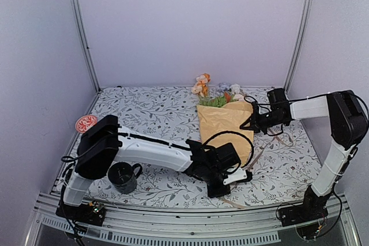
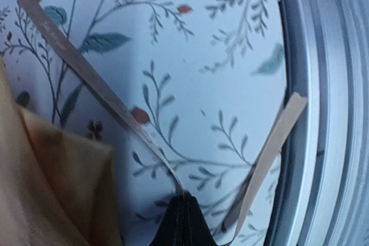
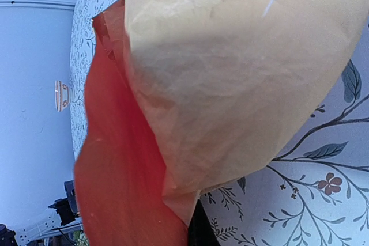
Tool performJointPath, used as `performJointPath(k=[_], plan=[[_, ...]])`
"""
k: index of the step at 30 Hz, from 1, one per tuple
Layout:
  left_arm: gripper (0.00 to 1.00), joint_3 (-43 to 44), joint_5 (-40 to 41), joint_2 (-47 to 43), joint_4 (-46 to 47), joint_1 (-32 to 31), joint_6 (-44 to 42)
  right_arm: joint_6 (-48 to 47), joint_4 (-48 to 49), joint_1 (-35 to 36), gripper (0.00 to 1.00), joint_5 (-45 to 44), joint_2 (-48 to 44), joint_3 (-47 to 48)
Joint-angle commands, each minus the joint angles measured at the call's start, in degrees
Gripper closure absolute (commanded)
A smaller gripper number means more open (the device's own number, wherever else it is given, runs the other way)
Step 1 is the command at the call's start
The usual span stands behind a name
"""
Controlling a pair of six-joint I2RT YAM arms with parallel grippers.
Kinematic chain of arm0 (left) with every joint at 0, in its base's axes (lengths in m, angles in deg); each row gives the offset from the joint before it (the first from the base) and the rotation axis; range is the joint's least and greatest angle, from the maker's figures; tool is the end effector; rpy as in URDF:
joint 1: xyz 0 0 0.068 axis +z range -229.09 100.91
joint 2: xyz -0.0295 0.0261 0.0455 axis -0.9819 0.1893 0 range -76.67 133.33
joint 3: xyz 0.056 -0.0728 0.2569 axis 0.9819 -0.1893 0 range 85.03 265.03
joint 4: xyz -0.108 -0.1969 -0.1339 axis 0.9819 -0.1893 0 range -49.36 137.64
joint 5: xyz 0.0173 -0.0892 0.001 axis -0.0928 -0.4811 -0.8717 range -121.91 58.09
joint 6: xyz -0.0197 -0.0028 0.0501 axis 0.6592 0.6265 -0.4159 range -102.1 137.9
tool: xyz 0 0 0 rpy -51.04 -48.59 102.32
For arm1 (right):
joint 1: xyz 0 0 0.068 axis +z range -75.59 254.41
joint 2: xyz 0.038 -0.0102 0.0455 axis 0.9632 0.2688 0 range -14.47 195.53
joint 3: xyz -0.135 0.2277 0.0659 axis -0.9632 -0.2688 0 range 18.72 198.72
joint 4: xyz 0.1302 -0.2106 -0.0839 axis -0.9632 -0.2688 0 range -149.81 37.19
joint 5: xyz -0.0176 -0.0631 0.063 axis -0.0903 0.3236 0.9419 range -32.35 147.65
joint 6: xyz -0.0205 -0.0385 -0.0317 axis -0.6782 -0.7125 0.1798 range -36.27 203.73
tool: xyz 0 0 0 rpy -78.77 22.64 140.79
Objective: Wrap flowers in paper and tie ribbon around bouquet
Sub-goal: Straighten the ribbon at the center of the board.
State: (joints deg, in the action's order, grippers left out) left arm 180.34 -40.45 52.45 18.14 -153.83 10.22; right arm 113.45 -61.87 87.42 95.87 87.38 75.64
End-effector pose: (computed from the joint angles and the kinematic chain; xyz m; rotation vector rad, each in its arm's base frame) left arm 0.1193 -0.4573 0.1343 1.8717 2.0624 -0.5384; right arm 0.3360 0.1002 0.1589 0.0869 2.5839 1.1335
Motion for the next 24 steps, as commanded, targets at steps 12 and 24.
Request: performJointPath(k=[12, 24], plan=[[1.0, -28.5, -5.5, -15.6, 0.4, 12.6, 8.0, -3.2, -8.2, -0.7, 1.0, 3.9, -2.7, 8.0], [1.0, -26.1, 9.3, -18.1, 9.3, 29.4, 21.2, -4.2, -7.6, -1.7, 1.0, 4.2, -4.3, 2.3]])
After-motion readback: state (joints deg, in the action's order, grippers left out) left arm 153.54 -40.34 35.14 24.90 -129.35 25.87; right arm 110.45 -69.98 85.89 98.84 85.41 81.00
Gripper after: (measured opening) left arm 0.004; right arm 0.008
